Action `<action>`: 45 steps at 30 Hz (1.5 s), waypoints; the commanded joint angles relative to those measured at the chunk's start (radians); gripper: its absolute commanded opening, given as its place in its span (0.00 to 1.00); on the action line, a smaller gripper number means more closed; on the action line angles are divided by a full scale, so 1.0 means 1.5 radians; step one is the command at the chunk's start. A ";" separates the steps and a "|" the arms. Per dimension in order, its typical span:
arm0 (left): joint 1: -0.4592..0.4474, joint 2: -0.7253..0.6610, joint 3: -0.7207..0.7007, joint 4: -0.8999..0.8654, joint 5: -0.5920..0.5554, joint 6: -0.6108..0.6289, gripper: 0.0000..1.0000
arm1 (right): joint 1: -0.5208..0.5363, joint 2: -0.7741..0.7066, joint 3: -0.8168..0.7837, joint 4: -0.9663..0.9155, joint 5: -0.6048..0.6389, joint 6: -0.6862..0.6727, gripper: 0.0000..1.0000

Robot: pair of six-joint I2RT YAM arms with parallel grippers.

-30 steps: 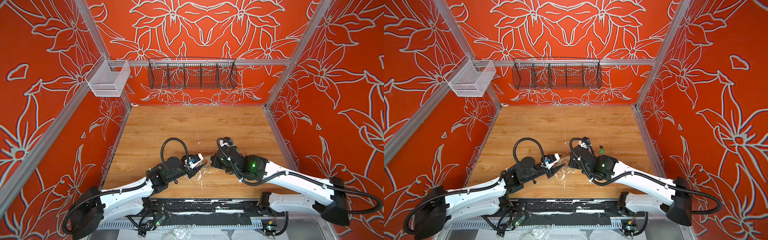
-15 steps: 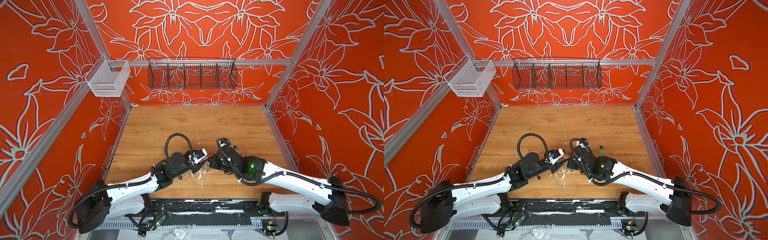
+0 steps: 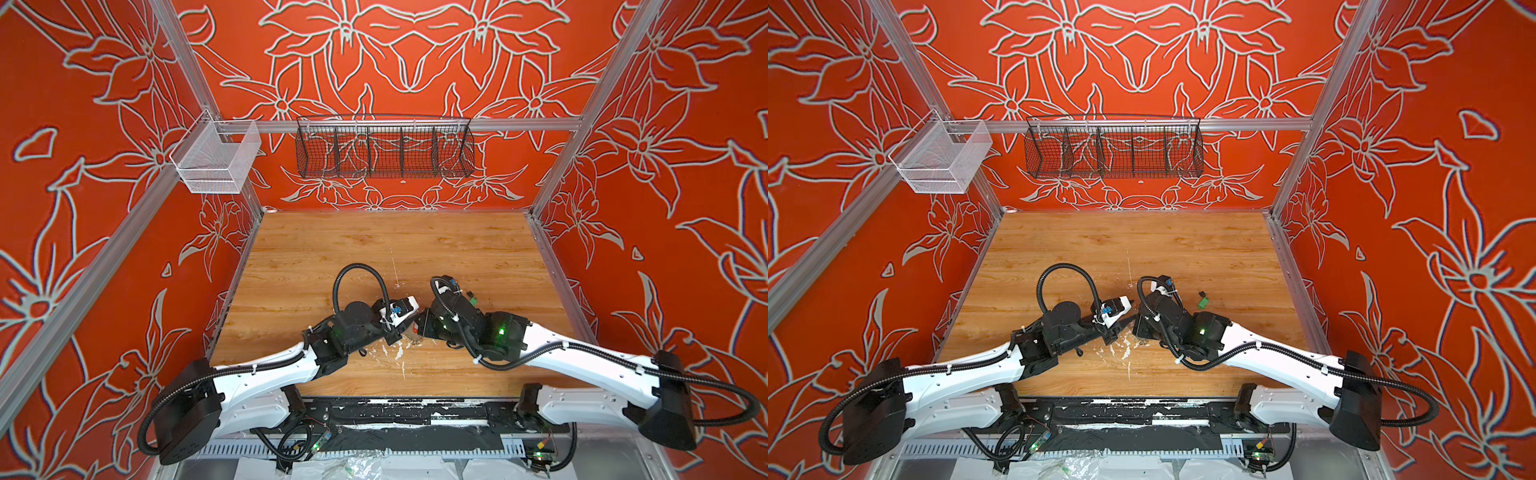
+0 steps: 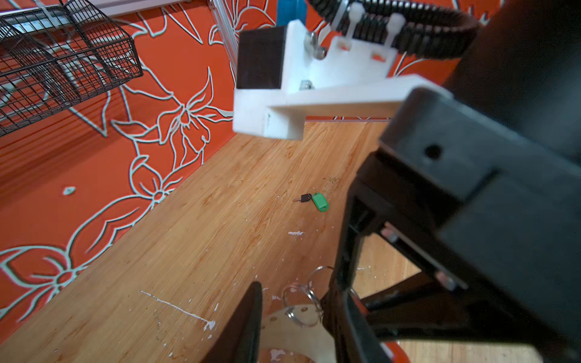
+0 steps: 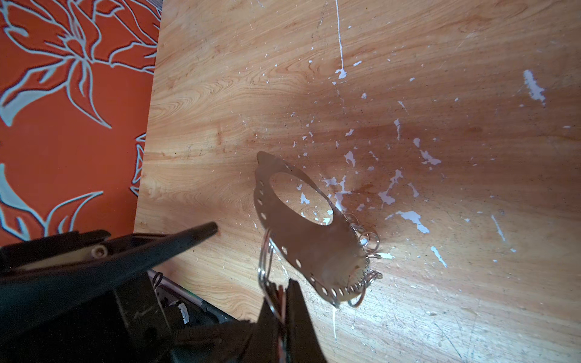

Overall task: Attach keys to a key ring
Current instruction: Insert the key into the keyring.

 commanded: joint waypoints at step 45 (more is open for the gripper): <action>0.064 -0.052 -0.018 -0.088 0.132 0.052 0.00 | 0.008 -0.035 -0.019 0.092 -0.082 -0.099 0.00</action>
